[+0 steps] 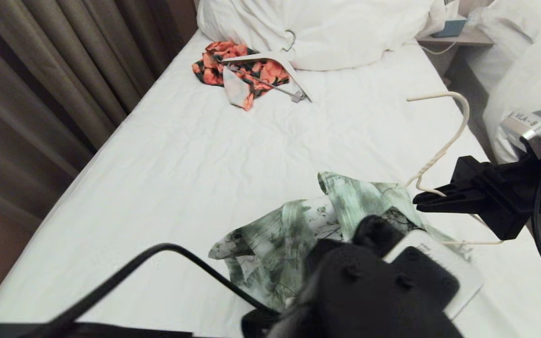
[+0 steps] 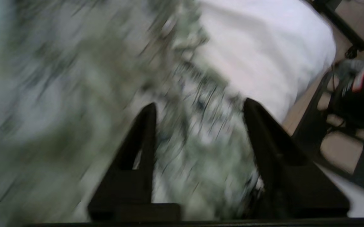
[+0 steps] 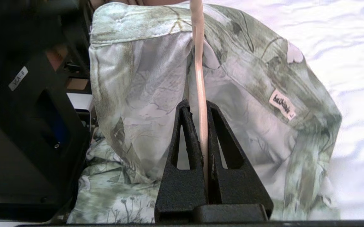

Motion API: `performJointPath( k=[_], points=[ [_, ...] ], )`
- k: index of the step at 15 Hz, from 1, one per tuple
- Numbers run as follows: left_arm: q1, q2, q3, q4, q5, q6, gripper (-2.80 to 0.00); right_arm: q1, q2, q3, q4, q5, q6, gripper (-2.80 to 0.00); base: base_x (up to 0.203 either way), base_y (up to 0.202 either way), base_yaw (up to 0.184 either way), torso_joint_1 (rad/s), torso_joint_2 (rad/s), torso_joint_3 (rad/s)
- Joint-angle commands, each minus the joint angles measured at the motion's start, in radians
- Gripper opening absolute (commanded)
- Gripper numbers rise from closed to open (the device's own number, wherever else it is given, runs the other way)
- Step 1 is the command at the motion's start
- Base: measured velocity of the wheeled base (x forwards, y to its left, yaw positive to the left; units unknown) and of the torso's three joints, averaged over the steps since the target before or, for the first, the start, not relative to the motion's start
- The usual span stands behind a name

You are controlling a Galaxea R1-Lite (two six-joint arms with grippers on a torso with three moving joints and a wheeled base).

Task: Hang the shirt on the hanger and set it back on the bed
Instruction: Hook one side of the shirt onto the hanger, then hook the other side of the shirt onto the hanger

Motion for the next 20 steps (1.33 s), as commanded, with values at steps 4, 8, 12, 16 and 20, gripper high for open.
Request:
performJointPath(
  k=[4, 8, 12, 16, 20],
  points=[
    [0.104, -0.486, 0.254, 0.055, 0.0, 0.07, -2.8, 0.078, -0.023, 0.005, 0.008, 0.005, 0.006, -2.8, 0.0, 0.0, 0.0, 0.0, 0.0, 0.0],
    [0.229, -0.757, 0.281, 0.193, -0.028, 0.139, -2.8, 0.176, -0.059, -0.004, 0.006, -0.016, 0.033, -2.8, 0.0, 0.0, 0.0, 0.0, 0.0, 0.0],
    [0.248, -0.648, 0.228, 0.211, -0.105, 0.197, 0.0, 0.196, -0.066, 0.017, 0.008, -0.03, 0.037, -2.8, 0.0, 0.0, 0.0, 0.0, 0.0, 0.0],
    [0.248, -0.489, 0.207, 0.082, -0.182, 0.216, 0.0, 0.198, -0.06, 0.017, 0.006, -0.03, 0.037, -2.8, 0.0, 0.0, 0.0, 0.0, 0.0, 0.0],
    [0.251, -0.352, 0.207, -0.037, -0.195, 0.216, 0.0, 0.209, -0.06, 0.017, 0.006, -0.03, 0.037, -2.8, 0.0, 0.0, 0.0, 0.0, 0.0, 0.0]
  ],
)
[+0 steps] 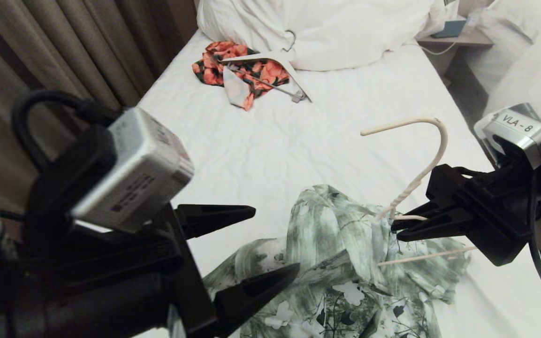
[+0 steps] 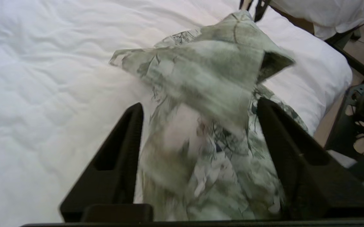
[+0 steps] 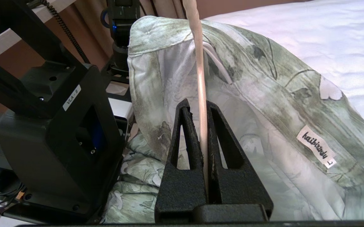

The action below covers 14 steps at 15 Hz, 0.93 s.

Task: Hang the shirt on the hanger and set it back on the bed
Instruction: Hook the other side of the shirt onto the hanger

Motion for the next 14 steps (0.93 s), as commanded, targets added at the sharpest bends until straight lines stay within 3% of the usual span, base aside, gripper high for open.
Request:
performJointPath(
  k=[1, 8, 12, 13, 14],
  points=[
    [0.001, 0.093, 0.001, -0.028, 0.001, 0.0, 0.0, 0.001, 0.001, 0.0, 0.001, 0.008, -0.006, -2.8, 0.0, 0.0, 0.0, 0.0, 0.0, 0.0],
    [0.013, 0.235, -0.014, -0.14, 0.001, 0.002, 0.0, 0.001, -0.005, 0.004, 0.001, 0.008, -0.007, -2.8, 0.0, 0.0, 0.0, 0.0, 0.0, 0.0],
    [0.027, 0.28, -0.04, -0.146, 0.001, 0.005, 0.0, 0.011, -0.005, 0.006, -0.002, 0.009, -0.007, -2.8, 0.0, 0.0, 0.0, 0.0, 0.0, 0.0],
    [0.029, 0.283, -0.041, -0.145, 0.001, 0.018, -1.2, 0.011, -0.005, 0.003, -0.002, 0.009, -0.007, -2.8, 0.0, 0.0, 0.0, 0.0, 0.0, 0.0],
    [0.029, 0.285, -0.046, -0.145, 0.001, 0.02, -2.8, 0.011, -0.007, 0.004, -0.002, 0.009, -0.007, -2.8, 0.0, 0.0, 0.0, 0.0, 0.0, 0.0]
  ],
)
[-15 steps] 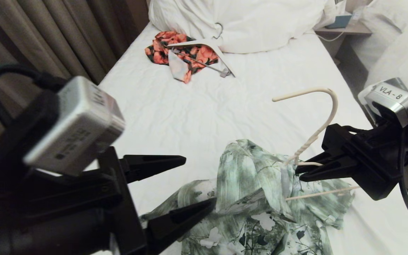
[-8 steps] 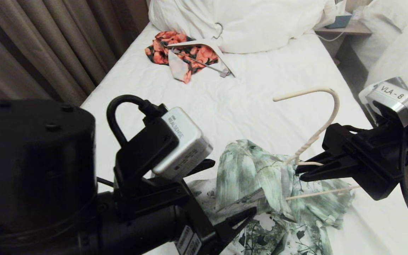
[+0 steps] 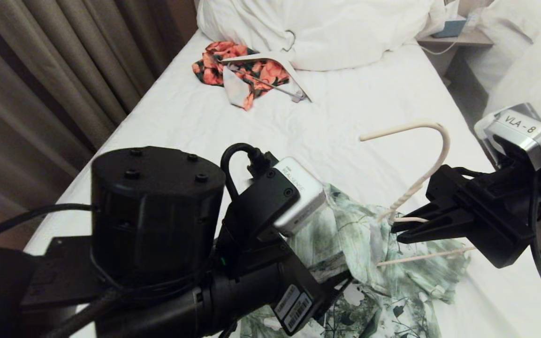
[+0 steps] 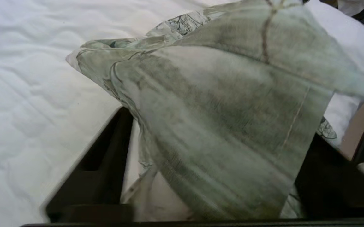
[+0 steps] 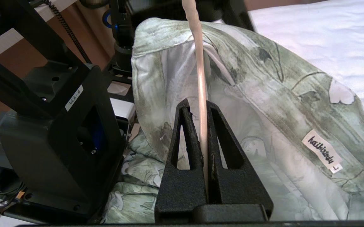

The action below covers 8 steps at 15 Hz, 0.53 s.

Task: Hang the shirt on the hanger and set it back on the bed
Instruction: Hook the other side of the shirt onto the hanger

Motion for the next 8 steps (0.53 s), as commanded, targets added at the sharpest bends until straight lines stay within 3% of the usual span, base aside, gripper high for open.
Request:
performJointPath(
  k=[1, 8],
  points=[
    [0.001, 0.024, -0.007, -0.001, 0.001, 0.002, -2.8, 0.001, -0.001, -0.002, 0.003, 0.008, -0.006, -2.8, 0.0, 0.0, 0.0, 0.0, 0.0, 0.0],
    [0.001, 0.026, -0.01, -0.001, 0.004, 0.002, -2.8, 0.007, -0.014, -0.005, 0.0, 0.008, -0.003, -2.8, 0.0, 0.0, 0.0, 0.0, 0.0, 0.0]
  ],
)
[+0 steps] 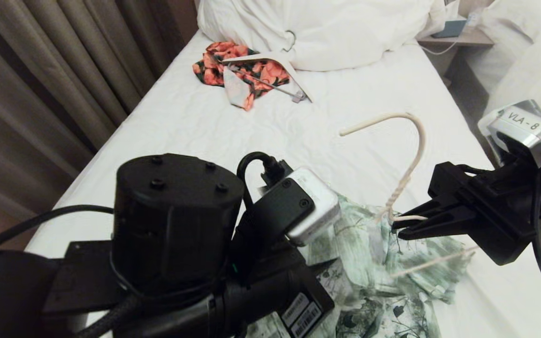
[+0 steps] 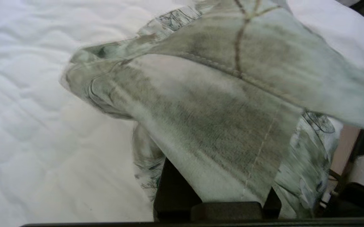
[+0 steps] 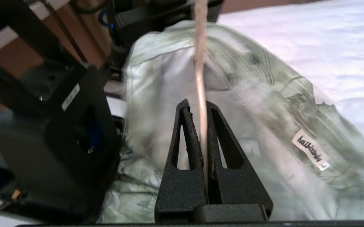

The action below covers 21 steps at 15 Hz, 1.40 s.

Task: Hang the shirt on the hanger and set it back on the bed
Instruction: Hook the other side of the shirt onto the hanger

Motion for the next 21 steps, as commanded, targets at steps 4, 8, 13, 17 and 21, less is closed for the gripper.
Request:
performJointPath(
  k=[4, 8, 13, 17, 21],
  points=[
    [0.0, -0.001, 0.003, -0.006, 0.005, -0.002, -2.8, 0.006, -0.005, 0.002, 0.005, 0.01, 0.009, -2.8, 0.0, 0.0, 0.0, 0.0, 0.0, 0.0],
    [0.005, -0.001, 0.003, -0.006, 0.005, -0.001, -2.8, 0.009, -0.01, 0.021, -0.065, 0.012, 0.039, -2.8, 0.0, 0.0, 0.0, 0.0, 0.0, 0.0],
    [0.007, 0.002, 0.006, -0.006, 0.005, -0.001, -2.8, 0.013, -0.008, 0.03, -0.087, 0.018, 0.064, -2.8, 0.0, 0.0, 0.0, 0.0, 0.0, 0.0],
    [0.008, 0.001, 0.011, -0.006, 0.007, -0.002, -2.8, 0.011, -0.01, 0.032, -0.089, 0.009, 0.072, 0.0, 0.0, 0.0, 0.0, 0.0, 0.0, 0.0],
    [0.019, -0.007, 0.022, -0.006, 0.008, -0.002, -2.8, 0.013, -0.01, 0.051, -0.151, 0.003, 0.078, 0.0, 0.0, 0.0, 0.0, 0.0, 0.0, 0.0]
  ],
)
